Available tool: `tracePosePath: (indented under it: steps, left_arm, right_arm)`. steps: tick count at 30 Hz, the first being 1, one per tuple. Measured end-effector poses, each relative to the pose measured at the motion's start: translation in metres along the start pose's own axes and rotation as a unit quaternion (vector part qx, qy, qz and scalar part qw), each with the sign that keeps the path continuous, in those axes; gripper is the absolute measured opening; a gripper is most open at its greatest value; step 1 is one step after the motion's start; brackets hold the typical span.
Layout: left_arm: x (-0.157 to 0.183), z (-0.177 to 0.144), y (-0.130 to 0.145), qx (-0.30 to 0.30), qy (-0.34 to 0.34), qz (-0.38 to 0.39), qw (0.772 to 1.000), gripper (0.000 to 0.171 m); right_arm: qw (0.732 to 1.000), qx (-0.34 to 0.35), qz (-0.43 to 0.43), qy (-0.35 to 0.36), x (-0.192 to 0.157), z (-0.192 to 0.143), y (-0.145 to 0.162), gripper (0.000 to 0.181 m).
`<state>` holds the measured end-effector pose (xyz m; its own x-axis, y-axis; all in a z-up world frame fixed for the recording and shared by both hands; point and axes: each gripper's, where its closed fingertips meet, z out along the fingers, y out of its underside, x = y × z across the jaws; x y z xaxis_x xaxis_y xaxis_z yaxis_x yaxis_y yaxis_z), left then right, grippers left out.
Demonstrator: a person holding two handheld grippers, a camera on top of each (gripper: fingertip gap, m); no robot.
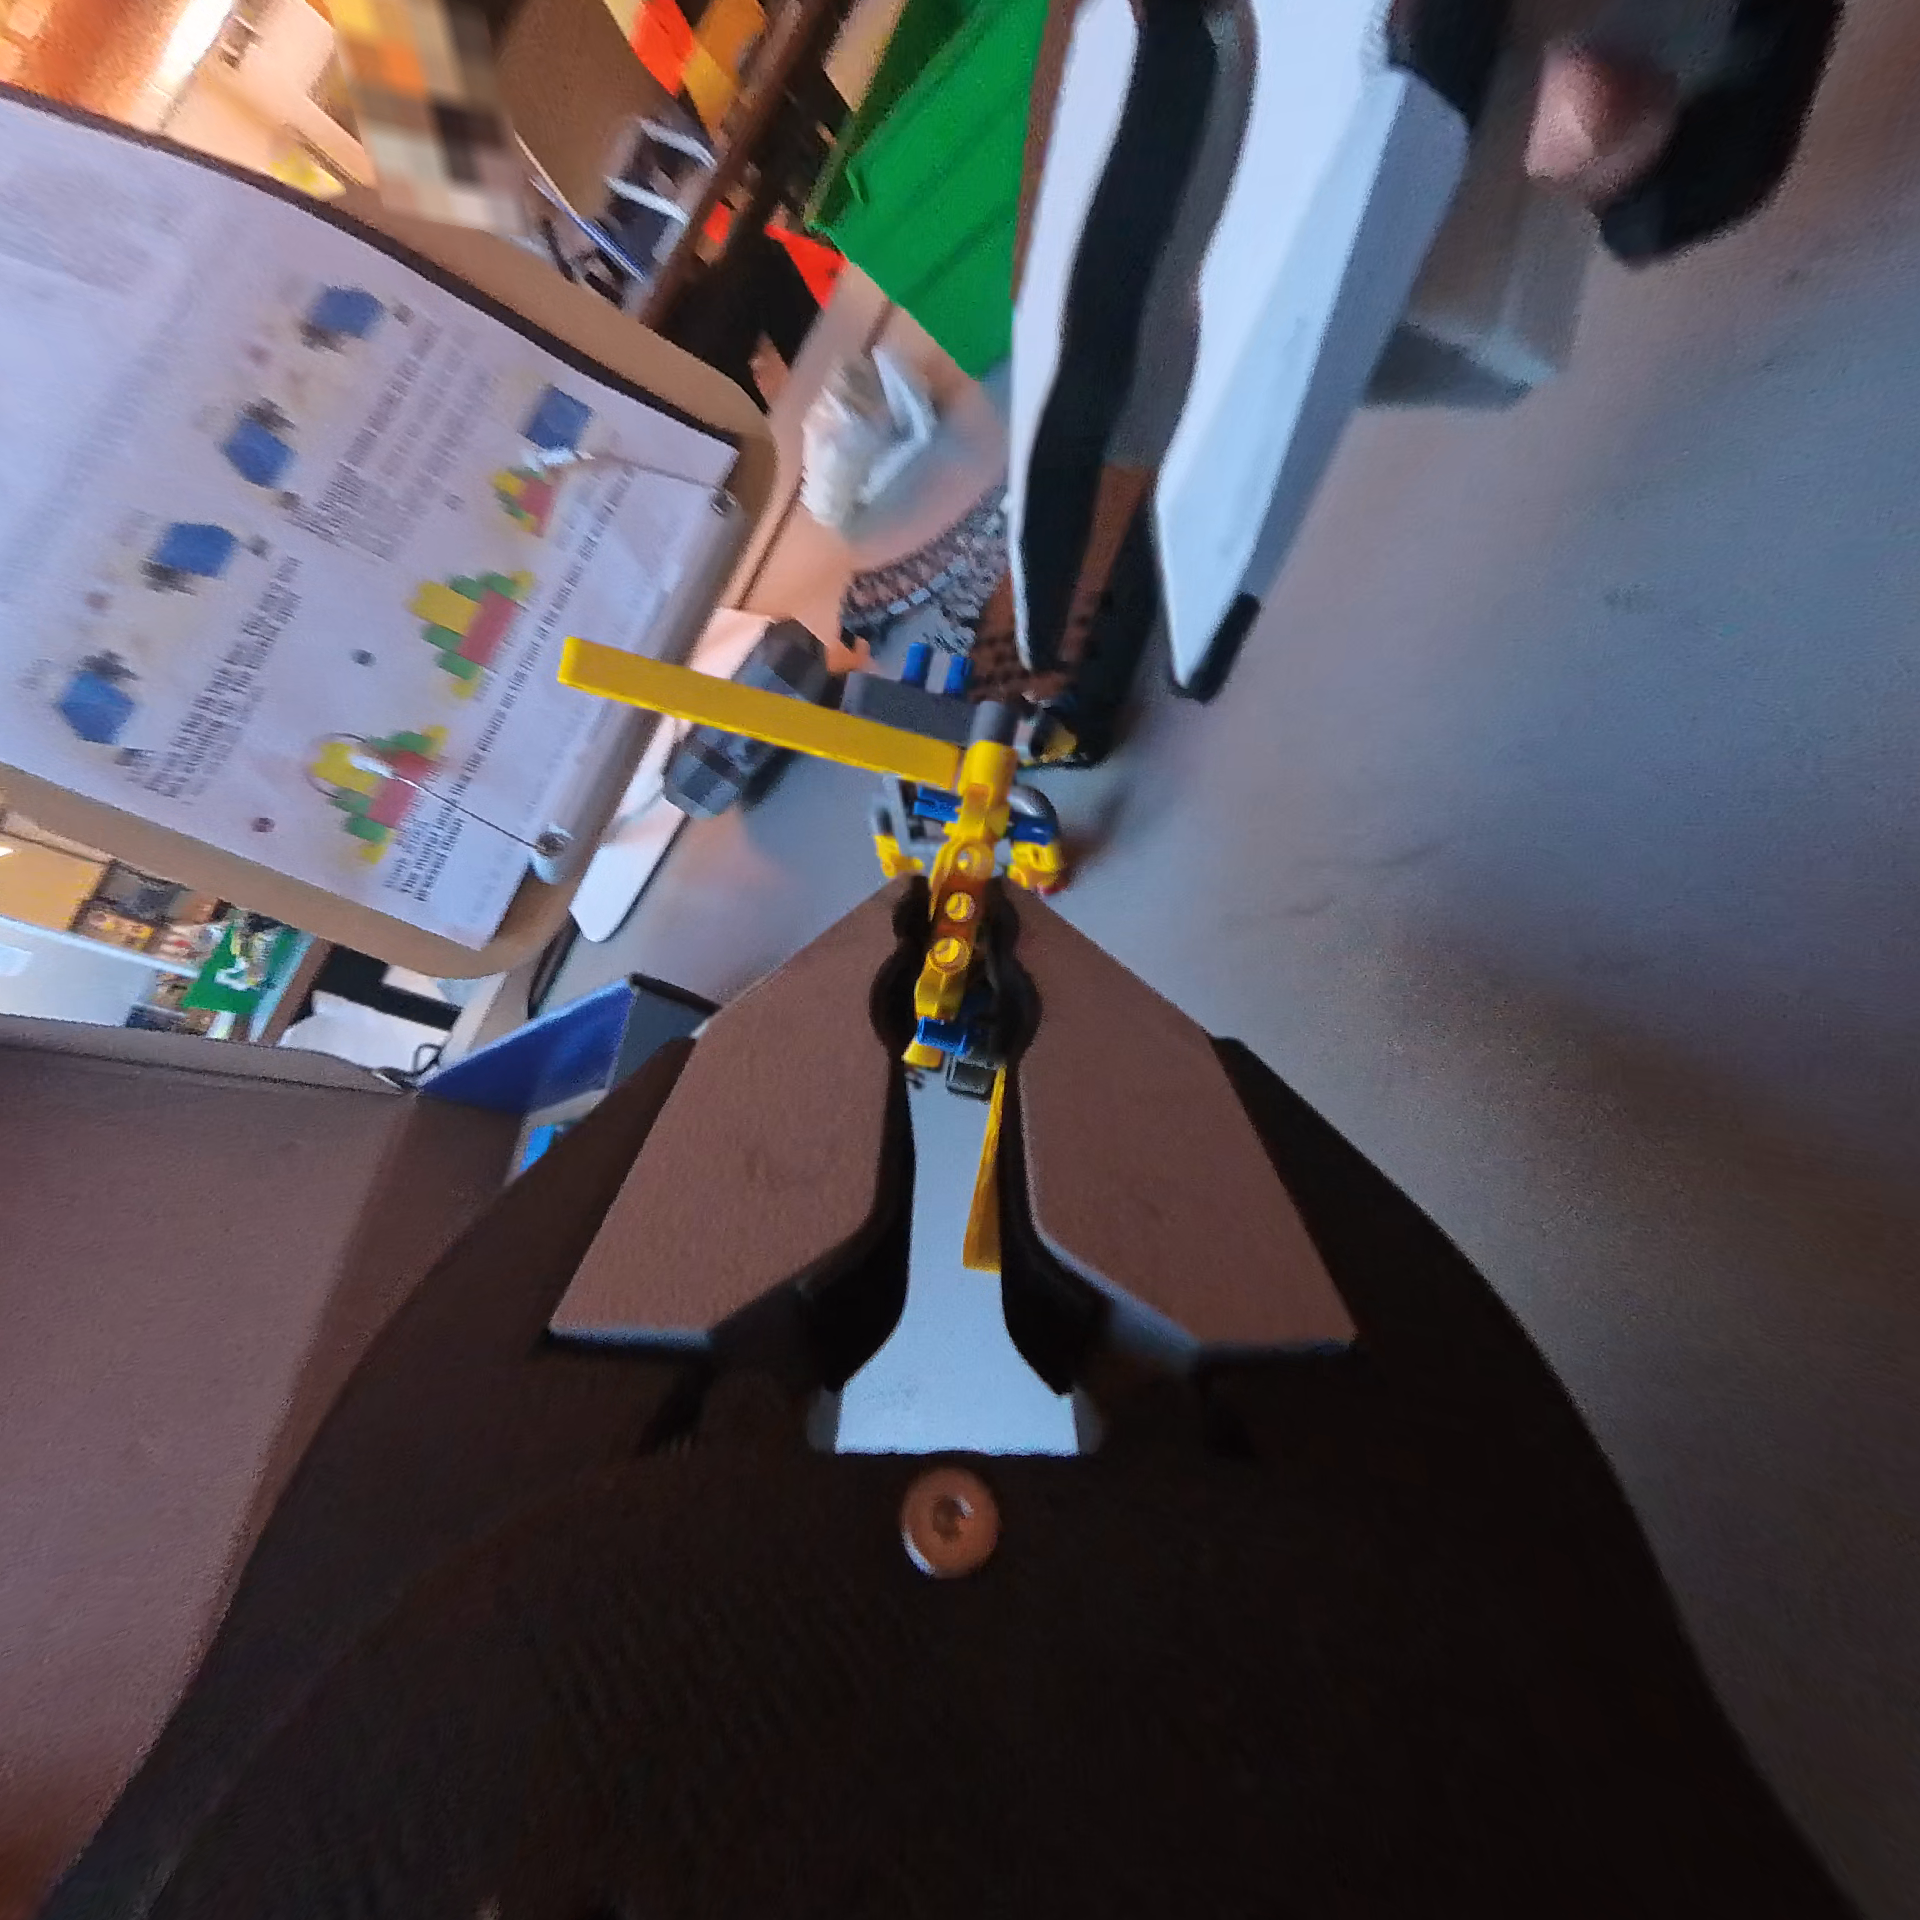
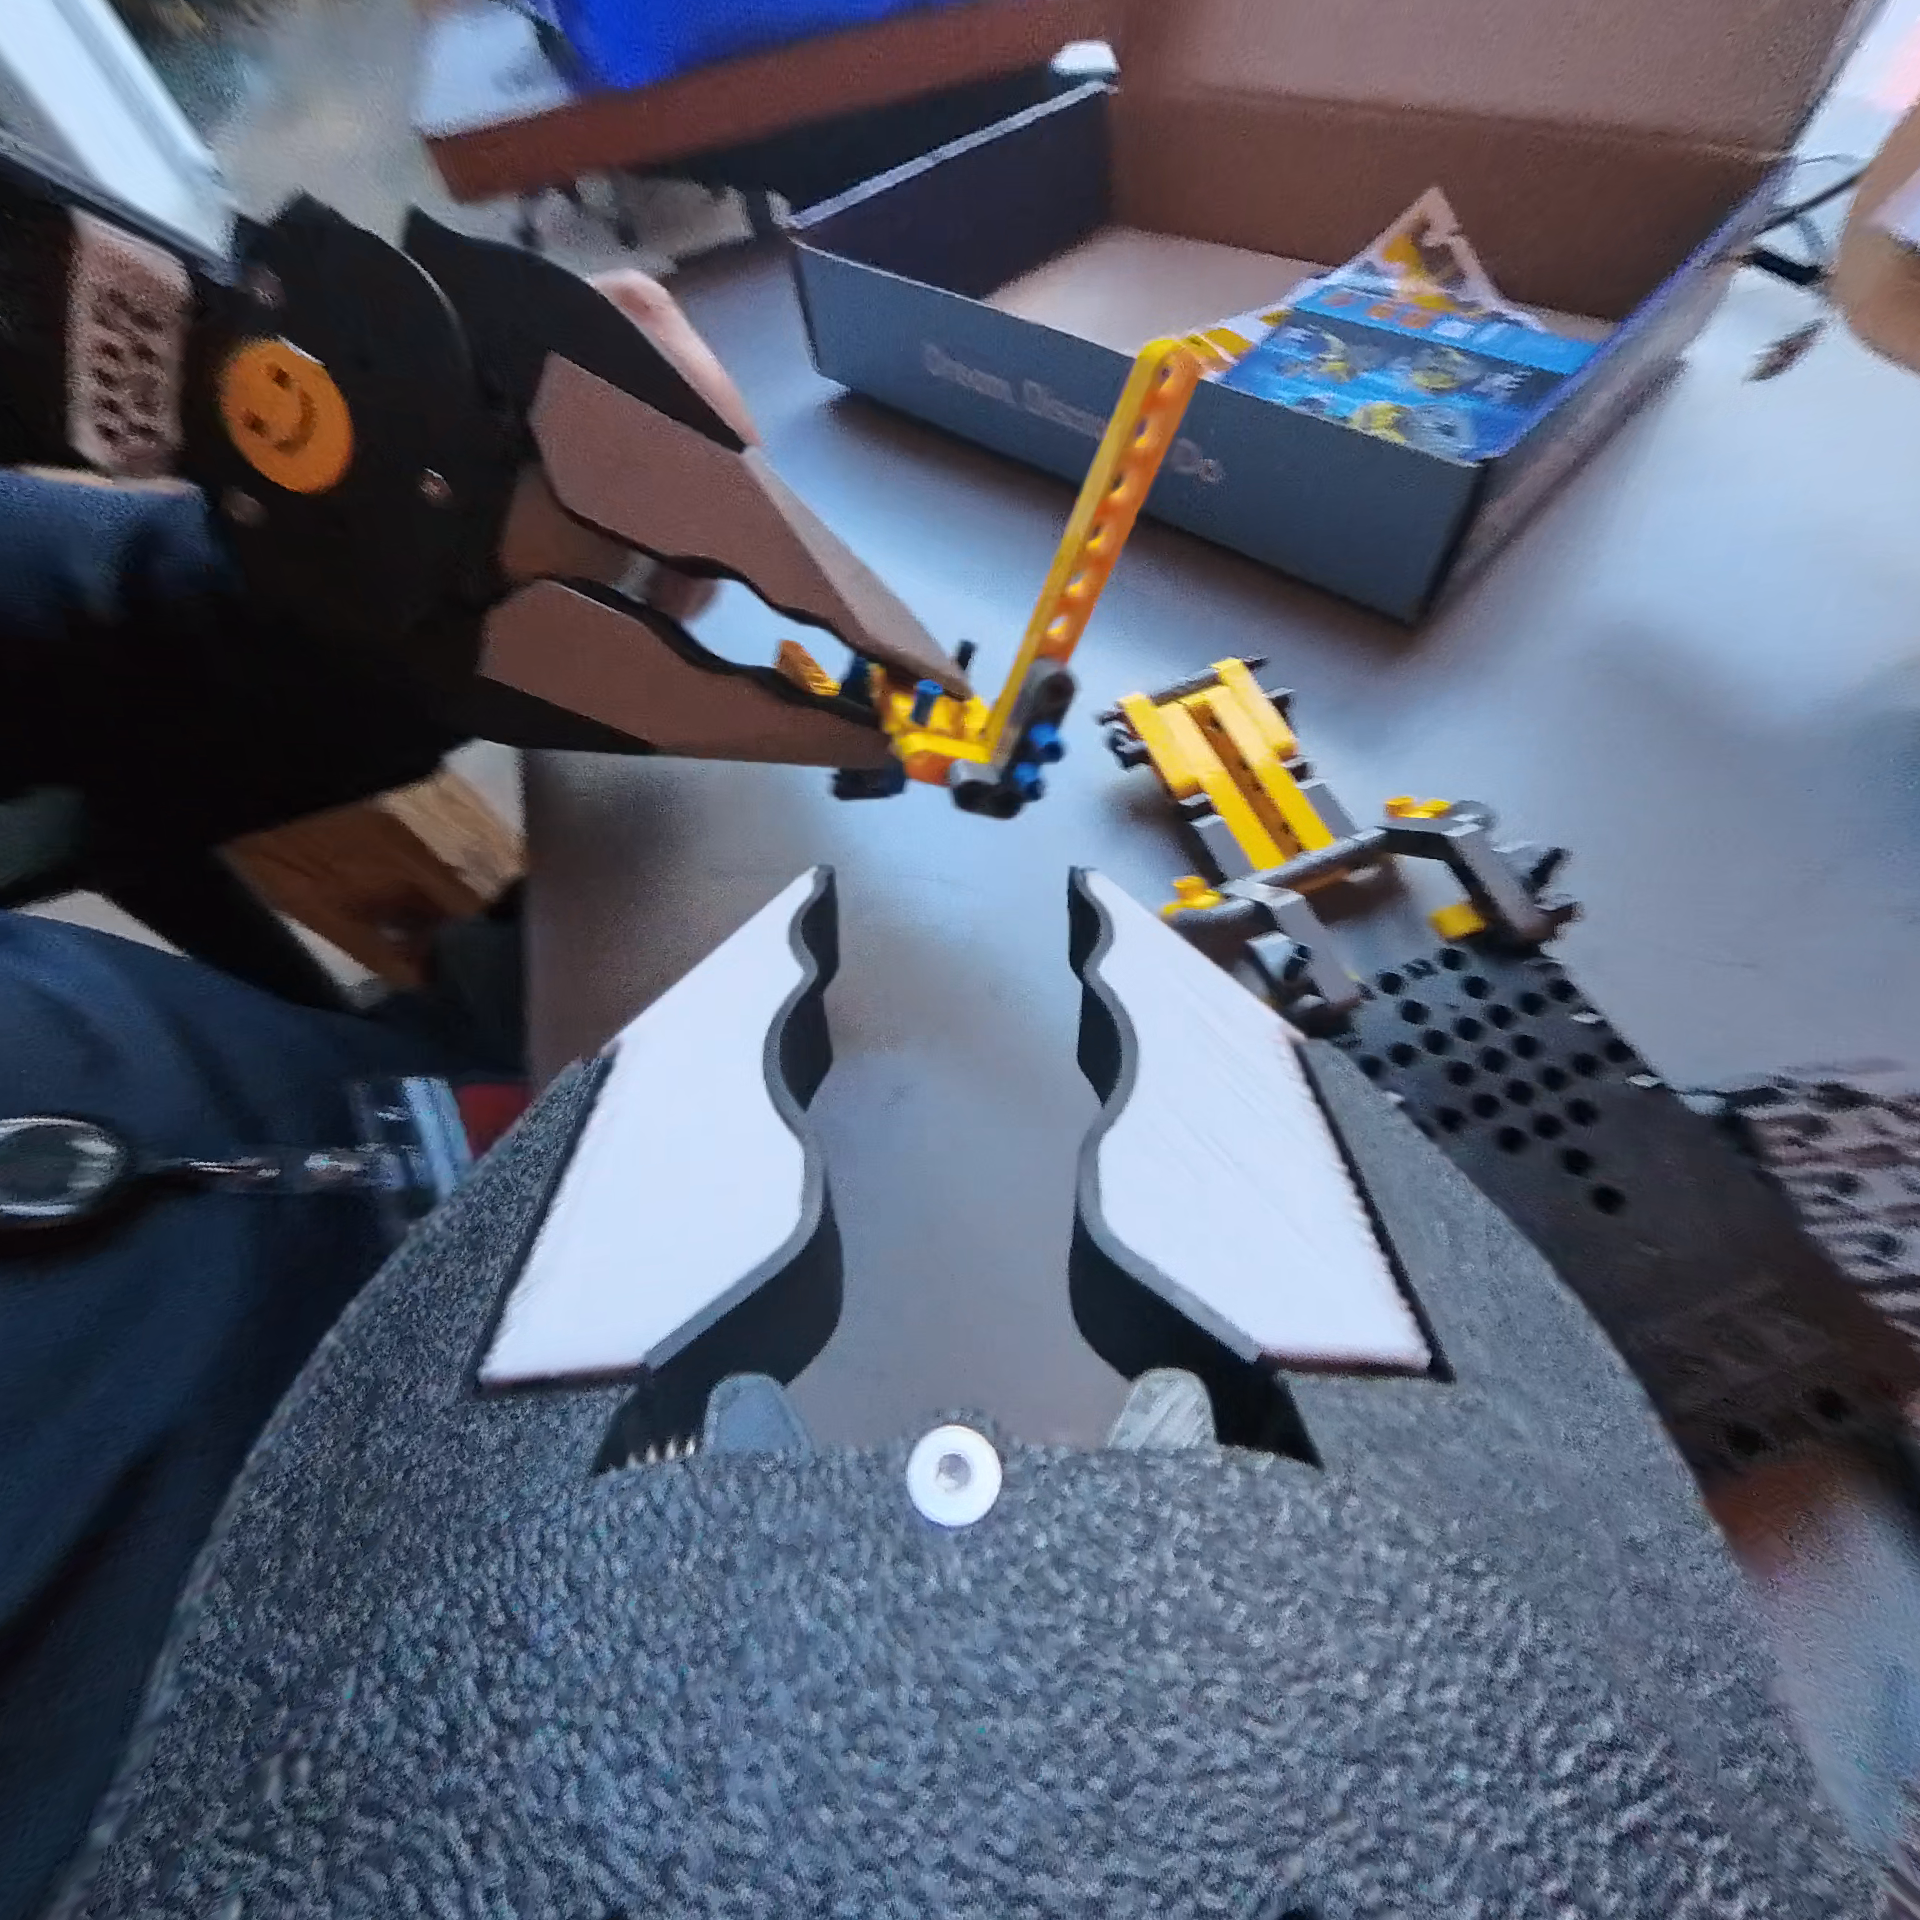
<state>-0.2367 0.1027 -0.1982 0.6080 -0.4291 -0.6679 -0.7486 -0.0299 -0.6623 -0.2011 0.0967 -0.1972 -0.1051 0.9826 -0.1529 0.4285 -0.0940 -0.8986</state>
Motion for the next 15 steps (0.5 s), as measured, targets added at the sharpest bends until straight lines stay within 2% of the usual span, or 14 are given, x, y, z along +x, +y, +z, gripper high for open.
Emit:
tracePosePath:
  steps: [3,6,8,12,15]
  left_arm:
    - [-0.004,-0.005,-0.014,0.032,-0.021,-0.008,0.999,0.008]
    - [0.000,-0.006,-0.021,0.049,-0.023,-0.016,0.998,0.008]
    - [0.000,-0.008,-0.024,0.058,-0.029,-0.020,0.998,0.008]
    - [0.001,-0.010,-0.031,0.082,-0.019,-0.062,0.995,0.008]
    - [0.001,-0.012,-0.034,0.095,-0.021,-0.069,0.993,0.007]
  right_arm:
    - [0.998,0.017,0.027,-0.051,-0.018,0.006,-0.006,0.035]
    - [0.995,0.066,0.046,-0.064,-0.022,0.007,-0.017,0.010]
    - [0.993,0.081,0.059,-0.067,-0.020,0.006,-0.019,0.001]
    - [0.985,0.118,0.072,-0.104,-0.028,0.006,-0.025,0.007]
    - [0.983,0.142,0.065,-0.098,-0.029,0.006,-0.028,0.009]
